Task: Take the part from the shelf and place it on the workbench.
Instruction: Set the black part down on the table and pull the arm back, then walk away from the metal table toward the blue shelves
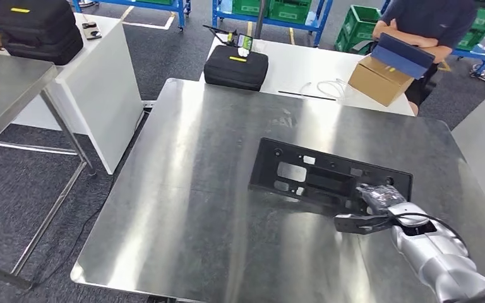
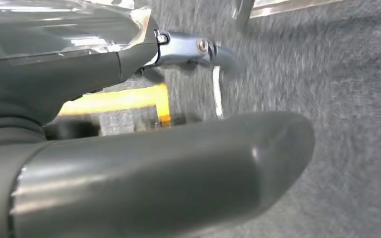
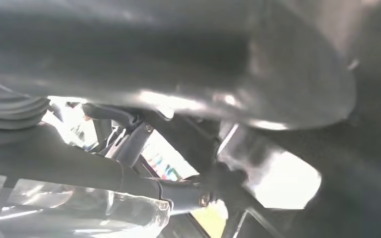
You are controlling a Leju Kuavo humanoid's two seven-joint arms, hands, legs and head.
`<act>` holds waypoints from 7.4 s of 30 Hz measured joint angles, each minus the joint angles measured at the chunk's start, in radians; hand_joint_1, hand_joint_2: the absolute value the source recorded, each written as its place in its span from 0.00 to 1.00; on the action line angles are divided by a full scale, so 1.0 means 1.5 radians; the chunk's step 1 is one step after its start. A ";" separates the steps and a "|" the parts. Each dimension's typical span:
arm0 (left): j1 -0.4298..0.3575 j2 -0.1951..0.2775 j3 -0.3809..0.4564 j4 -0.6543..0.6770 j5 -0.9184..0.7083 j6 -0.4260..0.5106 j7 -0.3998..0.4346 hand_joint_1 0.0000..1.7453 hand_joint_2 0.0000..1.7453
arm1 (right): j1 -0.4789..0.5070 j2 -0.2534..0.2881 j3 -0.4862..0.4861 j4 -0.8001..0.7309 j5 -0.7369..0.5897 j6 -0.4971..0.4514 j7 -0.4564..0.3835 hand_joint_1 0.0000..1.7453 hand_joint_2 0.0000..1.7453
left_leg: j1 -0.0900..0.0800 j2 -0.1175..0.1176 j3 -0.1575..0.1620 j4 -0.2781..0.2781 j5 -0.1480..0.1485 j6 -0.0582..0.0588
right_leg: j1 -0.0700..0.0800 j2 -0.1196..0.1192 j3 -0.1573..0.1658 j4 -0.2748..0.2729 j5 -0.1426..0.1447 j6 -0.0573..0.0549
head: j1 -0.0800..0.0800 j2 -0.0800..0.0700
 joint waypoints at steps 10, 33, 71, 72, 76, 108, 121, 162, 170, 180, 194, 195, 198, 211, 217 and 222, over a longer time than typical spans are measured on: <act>0.027 0.010 0.003 0.004 0.025 0.035 -0.049 0.00 0.00 | 0.013 0.067 -0.199 -0.167 -0.381 -0.317 -0.160 0.00 0.00 | -0.012 0.007 -0.029 0.003 0.015 0.002 | -0.025 0.007 -0.033 0.020 0.012 -0.004 | 0.015 0.000; 0.026 0.020 -0.014 0.018 0.006 0.014 -0.027 0.00 0.00 | -0.106 0.020 -0.284 -0.356 -0.418 -0.286 -0.102 0.00 0.00 | -0.021 -0.007 -0.047 0.003 0.022 0.006 | -0.034 -0.004 -0.054 0.028 0.015 0.003 | 0.016 0.000; 0.034 0.029 -0.013 0.030 0.032 0.012 -0.030 0.00 0.00 | 0.019 -0.018 -0.320 -0.332 -0.538 -0.322 -0.167 0.00 0.00 | -0.011 -0.005 -0.069 -0.001 0.049 0.002 | -0.071 0.000 -0.058 0.098 -0.032 0.089 | 0.018 0.000; 0.034 0.029 -0.013 0.030 0.032 0.012 -0.030 0.00 0.00 | 0.019 -0.018 -0.320 -0.332 -0.538 -0.323 -0.167 0.00 0.00 | -0.011 -0.006 -0.071 0.000 0.050 -0.001 | -0.071 0.002 -0.036 0.059 -0.022 0.092 | 0.018 0.000; 0.034 0.030 -0.013 0.030 0.032 0.012 -0.030 0.00 0.00 | 0.023 -0.017 -0.321 -0.332 -0.540 -0.324 -0.167 0.00 0.00 | -0.013 -0.010 -0.083 0.009 0.054 -0.015 | -0.072 0.006 -0.028 0.031 -0.013 0.081 | 0.016 0.000; 0.032 0.031 -0.014 0.033 0.027 0.009 -0.030 0.00 0.00 | 0.050 -0.039 -0.342 -0.360 -0.556 -0.333 -0.157 0.00 0.00 | -0.003 -0.002 -0.111 0.020 0.064 -0.032 | -0.073 -0.002 -0.004 0.021 -0.025 0.070 | 0.010 0.000; 0.033 0.033 -0.014 0.033 0.036 0.008 -0.035 0.00 0.00 | 0.062 -0.059 -0.358 -0.372 -0.574 -0.330 -0.164 0.00 0.00 | 0.010 -0.002 -0.029 0.009 0.003 -0.046 | -0.079 -0.006 -0.072 0.030 0.033 0.089 | 0.008 0.000; 0.034 0.037 -0.014 0.034 0.040 0.013 -0.054 0.00 0.00 | 0.133 -0.058 -0.402 -0.384 -0.624 -0.344 -0.183 0.00 0.00 | 0.005 0.001 -0.095 -0.001 0.070 -0.014 | -0.080 -0.003 -0.080 0.165 -0.044 0.103 | 0.013 0.000; 0.034 0.038 -0.014 0.034 0.052 0.010 -0.065 0.00 0.00 | 0.141 -0.044 -0.406 -0.392 -0.634 -0.327 -0.192 0.00 0.00 | 0.004 0.001 -0.130 0.031 0.066 -0.042 | -0.079 -0.002 -0.005 0.026 -0.027 0.071 | 0.008 0.000; 0.031 0.038 -0.006 0.034 0.067 0.005 -0.078 0.00 0.00 | 0.153 -0.010 -0.391 -0.400 -0.621 -0.315 -0.201 0.00 0.00 | 0.013 0.000 -0.030 0.036 0.003 -0.047 | -0.073 -0.004 -0.073 0.035 0.028 0.071 | 0.007 0.000; 0.038 0.038 0.009 0.034 0.088 0.021 -0.102 0.00 0.00 | 0.169 0.007 -0.384 -0.403 -0.624 -0.332 -0.185 0.00 0.00 | 0.003 0.002 -0.111 0.003 0.084 -0.020 | -0.074 -0.003 -0.025 0.099 -0.042 0.094 | 0.014 0.000; 0.038 0.037 0.009 0.034 0.088 0.023 -0.102 0.00 0.00 | 0.171 0.007 -0.387 -0.404 -0.625 -0.334 -0.185 0.00 0.00 | 0.002 0.002 -0.114 0.003 0.090 -0.024 | -0.071 -0.002 0.003 0.056 -0.045 0.090 | 0.013 0.000; 0.040 0.037 0.011 0.034 0.088 0.025 -0.104 0.00 0.00 | 0.178 0.006 -0.398 -0.408 -0.627 -0.337 -0.184 0.00 0.00 | 0.001 0.002 -0.117 -0.001 0.106 -0.034 | -0.067 -0.001 0.019 0.017 -0.049 0.073 | 0.011 0.000; 0.045 0.037 0.014 0.034 0.090 0.026 -0.103 0.00 0.00 | 0.192 0.005 -0.432 -0.413 -0.620 -0.342 -0.180 0.00 0.00 | 0.018 -0.001 -0.031 0.028 0.002 -0.056 | -0.071 -0.004 -0.068 0.042 0.016 0.069 | 0.007 0.000; 0.045 0.037 0.014 0.034 0.090 0.026 -0.103 0.00 0.00 | 0.205 0.006 -0.440 -0.416 -0.620 -0.344 -0.179 0.00 0.00 | 0.012 0.001 -0.052 0.006 0.029 -0.022 | -0.075 -0.003 -0.103 0.095 -0.018 0.083 | 0.012 0.000; 0.045 0.037 0.014 0.034 0.088 0.026 -0.100 0.00 0.00 | 0.216 0.011 -0.449 -0.417 -0.614 -0.343 -0.178 0.00 0.00 | 0.010 0.004 -0.100 0.006 0.066 -0.019 | -0.076 -0.002 -0.116 0.225 -0.075 0.095 | 0.016 0.000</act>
